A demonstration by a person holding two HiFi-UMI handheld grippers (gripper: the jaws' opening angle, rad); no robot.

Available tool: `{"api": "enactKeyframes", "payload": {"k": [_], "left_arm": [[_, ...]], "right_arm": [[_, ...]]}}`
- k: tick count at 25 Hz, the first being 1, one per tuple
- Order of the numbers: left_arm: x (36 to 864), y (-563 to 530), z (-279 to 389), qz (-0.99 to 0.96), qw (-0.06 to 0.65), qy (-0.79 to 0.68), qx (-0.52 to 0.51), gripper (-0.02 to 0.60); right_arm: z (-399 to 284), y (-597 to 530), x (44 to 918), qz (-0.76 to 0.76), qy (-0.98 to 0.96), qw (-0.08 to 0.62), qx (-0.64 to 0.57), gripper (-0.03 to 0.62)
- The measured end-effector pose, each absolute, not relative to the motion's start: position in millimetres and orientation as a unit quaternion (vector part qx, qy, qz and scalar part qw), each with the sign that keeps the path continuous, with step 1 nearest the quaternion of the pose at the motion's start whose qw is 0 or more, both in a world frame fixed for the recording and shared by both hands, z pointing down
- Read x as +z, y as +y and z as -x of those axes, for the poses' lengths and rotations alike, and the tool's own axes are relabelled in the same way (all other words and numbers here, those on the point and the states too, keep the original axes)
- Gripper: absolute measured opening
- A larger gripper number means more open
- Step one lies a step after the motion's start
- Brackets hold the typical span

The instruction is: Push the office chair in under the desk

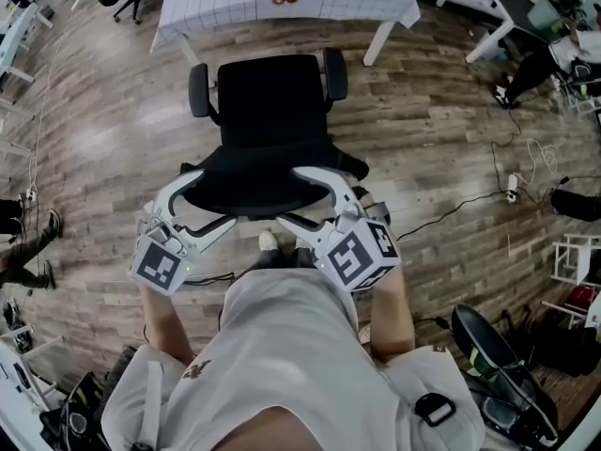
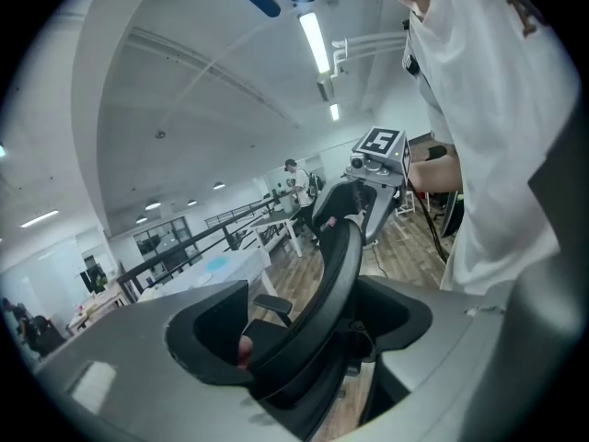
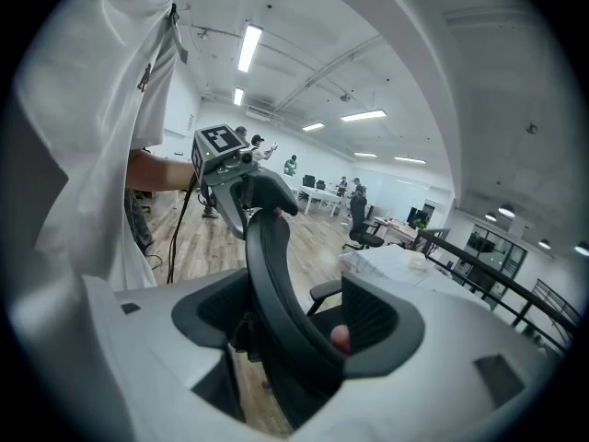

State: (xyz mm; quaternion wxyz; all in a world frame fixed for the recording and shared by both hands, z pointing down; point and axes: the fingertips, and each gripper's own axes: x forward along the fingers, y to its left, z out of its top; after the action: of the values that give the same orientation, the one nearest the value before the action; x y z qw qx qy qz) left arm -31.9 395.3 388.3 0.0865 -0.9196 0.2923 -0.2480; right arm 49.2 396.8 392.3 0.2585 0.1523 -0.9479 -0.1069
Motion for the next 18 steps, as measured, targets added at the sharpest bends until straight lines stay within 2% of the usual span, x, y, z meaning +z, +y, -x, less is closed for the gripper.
{"api": "enactKeyframes", "payload": {"k": [18], "left_arm": [[385.8, 382.6, 43.3, 0.918, 0.086, 0.297, -0.248, 0.377]], "right_arm": [[-38.4, 383.3, 389.6, -0.141, -0.949, 0.26, -0.107, 0.322]]}}
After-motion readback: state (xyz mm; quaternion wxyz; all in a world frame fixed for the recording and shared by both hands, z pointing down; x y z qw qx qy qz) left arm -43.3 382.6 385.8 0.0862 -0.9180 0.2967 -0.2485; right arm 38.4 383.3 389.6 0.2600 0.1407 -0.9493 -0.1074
